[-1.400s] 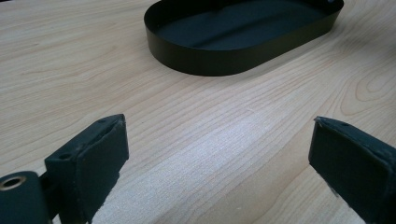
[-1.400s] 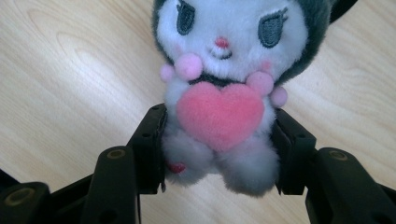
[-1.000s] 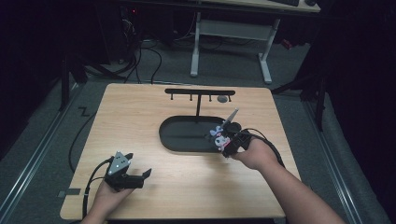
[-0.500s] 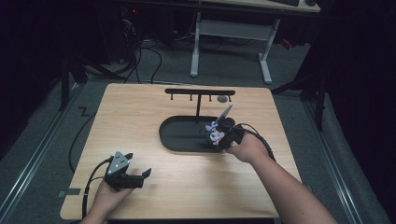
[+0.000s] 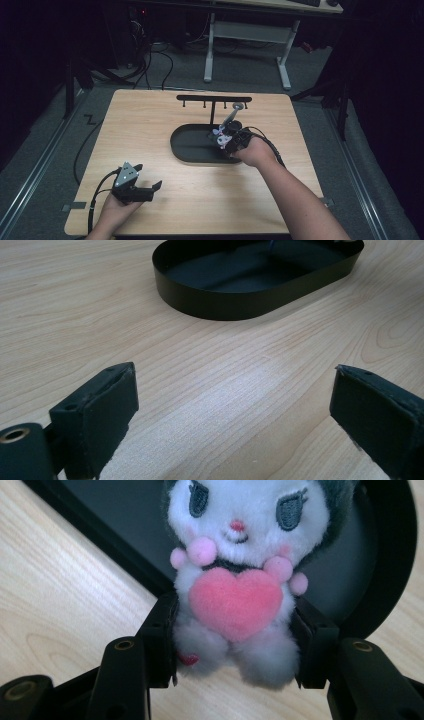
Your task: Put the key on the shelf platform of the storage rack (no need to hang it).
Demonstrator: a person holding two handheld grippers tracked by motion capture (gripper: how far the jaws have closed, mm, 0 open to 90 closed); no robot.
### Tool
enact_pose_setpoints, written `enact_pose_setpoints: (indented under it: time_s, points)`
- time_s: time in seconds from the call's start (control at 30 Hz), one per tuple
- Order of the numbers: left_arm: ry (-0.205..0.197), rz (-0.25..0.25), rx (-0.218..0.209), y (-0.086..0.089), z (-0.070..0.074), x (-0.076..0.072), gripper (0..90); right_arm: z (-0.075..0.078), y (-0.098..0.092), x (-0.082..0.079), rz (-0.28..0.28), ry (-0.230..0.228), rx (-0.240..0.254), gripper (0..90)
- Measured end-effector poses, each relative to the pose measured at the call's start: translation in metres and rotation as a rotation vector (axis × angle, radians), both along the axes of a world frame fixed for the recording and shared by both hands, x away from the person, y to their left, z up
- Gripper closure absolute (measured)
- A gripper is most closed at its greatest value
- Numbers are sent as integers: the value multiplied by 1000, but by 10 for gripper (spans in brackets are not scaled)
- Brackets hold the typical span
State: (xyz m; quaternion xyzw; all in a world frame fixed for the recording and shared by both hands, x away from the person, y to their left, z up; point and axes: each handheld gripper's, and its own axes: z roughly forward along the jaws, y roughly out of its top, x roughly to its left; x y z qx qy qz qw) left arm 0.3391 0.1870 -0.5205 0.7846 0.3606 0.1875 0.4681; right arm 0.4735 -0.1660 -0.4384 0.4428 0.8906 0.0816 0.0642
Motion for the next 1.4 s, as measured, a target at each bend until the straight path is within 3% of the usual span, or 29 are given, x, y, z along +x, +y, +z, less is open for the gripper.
enact_pose_setpoints:
  time_s: [0.23, 0.57, 1.2, 1.4]
  points:
    - [3, 0, -2, 1, 0, 0, 61, 3, 7, 9, -4, -10, 20, 470]
    - [2, 3, -4, 1, 0, 0, 62, -10, 10, 21, -3, 4, 8, 470]
    - [-1, 6, -7, 2, 1, 0, 67, -32, 1, 21, -16, 33, -33, 464]
    - [-2, 8, -9, 2, 1, 0, 67, -35, 1, 24, -21, 35, -17, 455]
